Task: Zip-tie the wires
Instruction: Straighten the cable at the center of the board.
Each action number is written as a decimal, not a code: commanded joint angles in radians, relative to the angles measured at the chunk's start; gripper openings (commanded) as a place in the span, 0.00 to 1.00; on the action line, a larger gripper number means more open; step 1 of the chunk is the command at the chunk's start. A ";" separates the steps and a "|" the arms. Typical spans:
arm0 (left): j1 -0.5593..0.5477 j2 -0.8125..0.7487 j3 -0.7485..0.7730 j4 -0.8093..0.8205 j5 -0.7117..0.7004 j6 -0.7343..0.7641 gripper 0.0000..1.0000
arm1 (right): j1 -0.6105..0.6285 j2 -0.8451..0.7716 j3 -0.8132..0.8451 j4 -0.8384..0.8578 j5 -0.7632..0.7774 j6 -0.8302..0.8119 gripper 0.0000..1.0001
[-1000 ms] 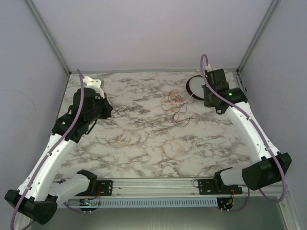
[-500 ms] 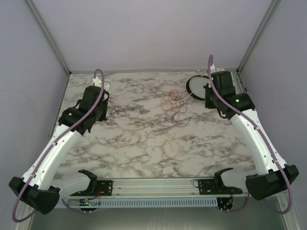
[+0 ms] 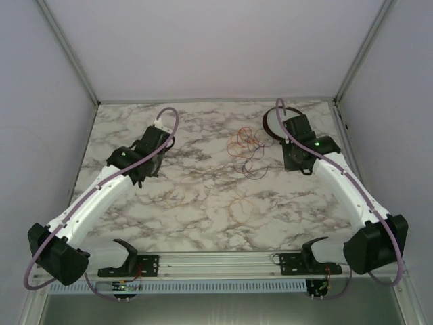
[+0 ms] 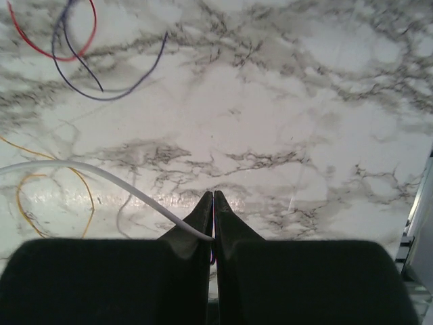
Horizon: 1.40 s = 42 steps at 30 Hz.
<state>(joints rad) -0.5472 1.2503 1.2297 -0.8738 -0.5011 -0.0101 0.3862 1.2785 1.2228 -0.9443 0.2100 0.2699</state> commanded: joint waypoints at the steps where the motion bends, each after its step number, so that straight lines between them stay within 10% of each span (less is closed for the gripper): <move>1: -0.002 -0.012 -0.071 0.061 0.080 -0.071 0.03 | 0.006 0.040 -0.020 -0.009 -0.026 -0.005 0.00; 28: 0.036 0.038 -0.321 0.328 0.198 -0.226 0.25 | -0.030 0.316 -0.001 -0.014 0.111 -0.031 0.00; 34: 0.023 0.015 -0.277 0.525 0.475 -0.189 0.51 | -0.030 0.281 0.014 0.003 0.074 -0.036 0.00; 42: -0.082 0.091 -0.256 0.835 0.639 -0.357 0.54 | -0.030 0.278 0.020 0.014 0.058 -0.031 0.00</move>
<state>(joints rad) -0.5743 1.2896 0.9222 -0.2390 0.0319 -0.2722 0.3618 1.5833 1.2022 -0.9470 0.2760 0.2428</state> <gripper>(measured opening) 0.537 0.002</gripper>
